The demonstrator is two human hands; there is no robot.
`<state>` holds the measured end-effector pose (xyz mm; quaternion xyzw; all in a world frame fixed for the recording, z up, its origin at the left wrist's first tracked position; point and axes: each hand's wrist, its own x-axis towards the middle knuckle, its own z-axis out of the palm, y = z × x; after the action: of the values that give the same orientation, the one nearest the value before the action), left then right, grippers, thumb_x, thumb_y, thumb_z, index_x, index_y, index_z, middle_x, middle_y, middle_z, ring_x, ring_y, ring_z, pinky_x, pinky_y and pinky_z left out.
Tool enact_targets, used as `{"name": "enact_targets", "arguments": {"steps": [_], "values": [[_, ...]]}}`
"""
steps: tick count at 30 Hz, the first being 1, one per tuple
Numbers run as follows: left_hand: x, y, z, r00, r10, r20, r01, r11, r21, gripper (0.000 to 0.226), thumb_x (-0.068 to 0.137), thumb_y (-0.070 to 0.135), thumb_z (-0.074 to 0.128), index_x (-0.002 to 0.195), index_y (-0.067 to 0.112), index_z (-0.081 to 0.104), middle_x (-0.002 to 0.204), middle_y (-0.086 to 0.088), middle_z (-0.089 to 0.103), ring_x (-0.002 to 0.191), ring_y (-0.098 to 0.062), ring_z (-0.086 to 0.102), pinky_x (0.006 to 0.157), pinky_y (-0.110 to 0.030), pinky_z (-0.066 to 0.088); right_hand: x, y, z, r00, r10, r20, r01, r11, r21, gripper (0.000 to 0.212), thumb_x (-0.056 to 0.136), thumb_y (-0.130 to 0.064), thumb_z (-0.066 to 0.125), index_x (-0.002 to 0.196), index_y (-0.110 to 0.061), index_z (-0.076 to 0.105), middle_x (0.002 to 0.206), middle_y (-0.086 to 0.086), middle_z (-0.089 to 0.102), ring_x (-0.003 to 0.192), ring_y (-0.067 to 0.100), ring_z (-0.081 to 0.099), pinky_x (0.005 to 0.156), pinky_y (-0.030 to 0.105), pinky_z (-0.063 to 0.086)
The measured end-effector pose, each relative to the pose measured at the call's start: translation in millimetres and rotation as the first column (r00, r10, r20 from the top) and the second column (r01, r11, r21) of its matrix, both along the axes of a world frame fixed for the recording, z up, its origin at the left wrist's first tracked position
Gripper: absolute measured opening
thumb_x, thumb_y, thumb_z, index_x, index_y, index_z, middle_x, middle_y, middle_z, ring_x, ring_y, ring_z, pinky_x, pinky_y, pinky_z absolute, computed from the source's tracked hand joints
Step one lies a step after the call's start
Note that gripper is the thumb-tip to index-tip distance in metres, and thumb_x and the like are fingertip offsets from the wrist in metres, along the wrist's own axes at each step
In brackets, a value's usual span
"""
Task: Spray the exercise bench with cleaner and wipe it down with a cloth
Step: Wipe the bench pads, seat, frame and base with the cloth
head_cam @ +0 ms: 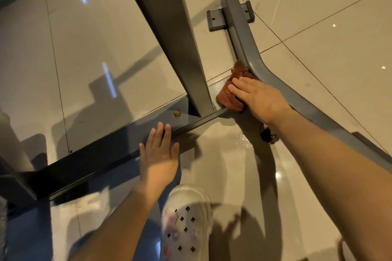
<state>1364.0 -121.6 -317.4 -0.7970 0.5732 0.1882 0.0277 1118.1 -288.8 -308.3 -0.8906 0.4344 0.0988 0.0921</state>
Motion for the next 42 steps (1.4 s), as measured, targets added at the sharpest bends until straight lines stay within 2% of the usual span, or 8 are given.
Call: {"name": "enact_targets", "arguments": {"steps": [7,10,18,23,28,33,39,42], "values": [[-7,-2,-7,0.999,0.047,0.013,-0.047,0.999,0.003,0.073,0.087,0.052,0.008,0.154,0.024,0.007,0.163,0.002,-0.001,0.150,-0.019,-0.004,0.118,-0.048,0.000,42,19,-7,0.999,0.039,-0.030,-0.042,0.994,-0.097,0.068,0.098,-0.008,0.046,0.155,-0.010,0.010,0.162,0.010,0.014,0.149,0.027,0.013,0.123,0.039,0.010],[-8,1,-10,0.999,0.038,0.020,-0.037,0.999,-0.032,0.072,0.088,0.053,0.009,0.154,0.023,0.009,0.163,0.001,0.002,0.149,-0.018,-0.002,0.118,-0.049,0.002,42,19,-13,0.998,0.038,-0.052,-0.044,0.993,-0.113,0.075,0.099,-0.015,0.048,0.156,-0.015,-0.001,0.164,0.007,0.001,0.151,0.025,0.001,0.123,0.040,0.001],[0,9,-23,0.995,-0.041,0.091,0.051,0.993,-0.108,0.064,0.092,0.052,0.008,0.146,0.018,0.008,0.153,-0.001,0.003,0.141,-0.020,0.004,0.112,-0.055,0.016,-17,7,-12,0.934,-0.011,-0.358,-0.094,0.957,-0.275,0.071,0.103,-0.024,0.034,0.152,-0.007,-0.015,0.162,0.014,-0.015,0.150,0.027,-0.010,0.122,0.045,-0.002],[-8,7,-19,0.994,-0.008,0.105,0.019,0.994,-0.106,0.064,0.095,0.047,0.020,0.148,0.014,0.006,0.154,-0.006,-0.003,0.145,-0.024,0.003,0.115,-0.054,0.013,-49,42,-15,0.950,-0.313,-0.004,0.290,0.883,-0.368,0.063,0.086,-0.004,0.062,0.143,0.009,0.037,0.144,0.033,0.041,0.131,0.047,0.043,0.104,0.056,0.042],[-45,3,-13,0.980,-0.169,0.107,0.185,0.969,-0.161,0.069,0.096,0.045,0.023,0.155,0.013,0.007,0.162,-0.010,-0.003,0.149,-0.023,-0.003,0.119,-0.048,0.000,-92,86,-8,0.765,-0.620,-0.174,0.567,0.777,-0.273,0.054,0.083,-0.005,0.061,0.131,0.012,0.044,0.106,0.028,0.058,0.088,0.041,0.059,0.070,0.046,0.049],[-65,-10,-7,0.991,-0.137,-0.003,0.137,0.987,-0.083,0.077,0.090,0.057,0.005,0.153,0.016,-0.010,0.159,-0.002,-0.024,0.145,-0.014,-0.024,0.118,-0.041,-0.015,-73,66,-17,0.777,-0.589,-0.223,0.519,0.800,-0.302,0.071,0.090,-0.020,0.051,0.145,0.011,0.018,0.126,0.025,0.049,0.116,0.039,0.050,0.108,0.051,0.037],[-69,-15,-1,0.981,-0.181,0.068,0.180,0.983,0.022,0.073,0.092,0.057,0.005,0.155,0.020,-0.001,0.162,-0.009,-0.012,0.147,-0.022,-0.019,0.114,-0.044,-0.017,-26,9,-20,0.903,-0.423,-0.080,0.398,0.891,-0.220,0.091,0.094,-0.026,0.055,0.153,-0.019,-0.014,0.156,0.024,0.014,0.140,0.042,0.025,0.109,0.055,0.031],[-68,-17,4,0.979,-0.193,0.066,0.190,0.980,0.052,0.066,0.099,0.052,0.014,0.155,0.021,-0.002,0.161,-0.009,-0.014,0.147,-0.023,-0.020,0.115,-0.049,-0.014,-32,11,-22,0.911,-0.401,-0.099,0.372,0.900,-0.225,0.094,0.092,-0.027,0.060,0.154,-0.024,-0.011,0.157,0.021,0.012,0.135,0.044,0.031,0.101,0.057,0.039]]}}
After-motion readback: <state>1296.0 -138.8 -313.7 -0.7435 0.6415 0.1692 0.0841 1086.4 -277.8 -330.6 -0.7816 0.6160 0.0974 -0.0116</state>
